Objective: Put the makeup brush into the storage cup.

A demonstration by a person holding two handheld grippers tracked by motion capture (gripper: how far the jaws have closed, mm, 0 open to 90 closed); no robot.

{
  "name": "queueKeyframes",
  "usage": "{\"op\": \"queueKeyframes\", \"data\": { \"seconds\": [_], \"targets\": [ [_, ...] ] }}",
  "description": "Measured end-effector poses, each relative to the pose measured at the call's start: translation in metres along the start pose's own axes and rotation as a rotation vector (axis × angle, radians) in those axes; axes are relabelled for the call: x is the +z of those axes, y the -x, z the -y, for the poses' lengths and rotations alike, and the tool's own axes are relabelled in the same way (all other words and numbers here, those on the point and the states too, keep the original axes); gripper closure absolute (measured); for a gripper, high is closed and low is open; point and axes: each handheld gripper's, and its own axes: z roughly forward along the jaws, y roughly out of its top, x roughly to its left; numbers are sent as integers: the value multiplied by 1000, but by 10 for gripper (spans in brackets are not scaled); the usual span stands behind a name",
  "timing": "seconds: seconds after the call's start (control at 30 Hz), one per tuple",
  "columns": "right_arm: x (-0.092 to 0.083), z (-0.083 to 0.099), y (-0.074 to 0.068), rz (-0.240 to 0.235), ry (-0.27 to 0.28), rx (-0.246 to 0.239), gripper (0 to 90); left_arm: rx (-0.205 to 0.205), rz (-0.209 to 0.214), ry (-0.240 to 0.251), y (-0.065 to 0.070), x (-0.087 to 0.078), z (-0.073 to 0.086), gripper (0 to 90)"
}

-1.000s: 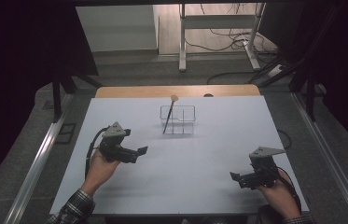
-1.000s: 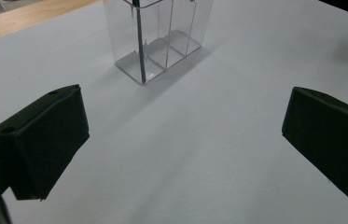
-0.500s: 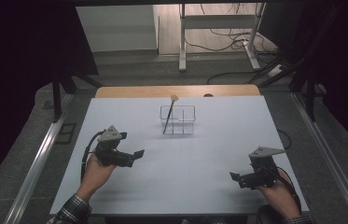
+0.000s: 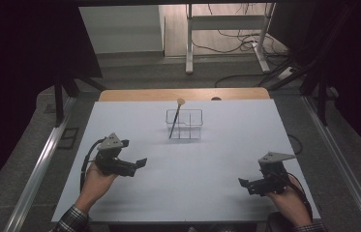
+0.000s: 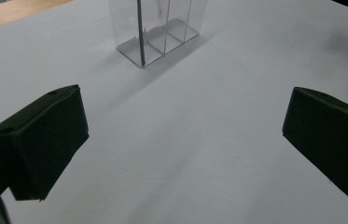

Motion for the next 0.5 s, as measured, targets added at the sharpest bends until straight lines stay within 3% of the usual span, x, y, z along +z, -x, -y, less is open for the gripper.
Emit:
{"op": "queueKeyframes", "data": {
  "seconds": [0.5],
  "targets": [
    [0, 0, 0, 0, 1, 2, 0, -12, -26, -10, 0, -14, 13, 6]
  ]
}}
